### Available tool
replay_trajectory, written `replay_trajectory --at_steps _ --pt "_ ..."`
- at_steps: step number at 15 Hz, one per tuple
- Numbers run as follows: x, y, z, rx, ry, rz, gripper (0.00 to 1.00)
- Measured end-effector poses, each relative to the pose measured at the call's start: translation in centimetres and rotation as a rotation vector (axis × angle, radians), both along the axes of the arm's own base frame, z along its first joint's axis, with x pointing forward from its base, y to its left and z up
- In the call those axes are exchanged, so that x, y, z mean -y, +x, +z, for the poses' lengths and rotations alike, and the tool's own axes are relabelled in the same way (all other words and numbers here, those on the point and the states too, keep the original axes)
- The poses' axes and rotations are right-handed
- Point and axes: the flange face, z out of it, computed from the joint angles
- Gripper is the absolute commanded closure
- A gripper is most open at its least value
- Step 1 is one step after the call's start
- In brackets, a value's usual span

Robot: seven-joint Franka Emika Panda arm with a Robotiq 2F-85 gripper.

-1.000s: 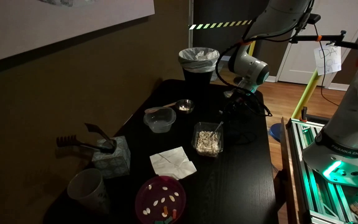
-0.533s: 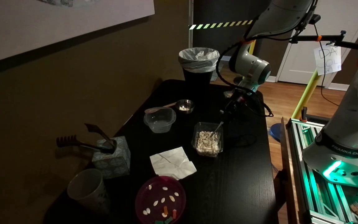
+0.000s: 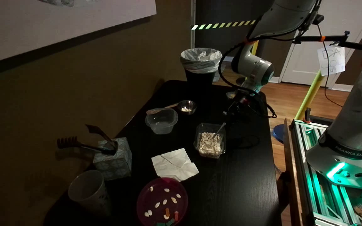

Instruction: Transfer the popcorn from the plastic bowl to the metal bowl

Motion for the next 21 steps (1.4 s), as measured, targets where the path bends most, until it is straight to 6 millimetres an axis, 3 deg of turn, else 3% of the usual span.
replay_trajectory --at_steps 21 --pt "0.14 0.92 -0.29 0.052 -0.025 -0.053 0.0"
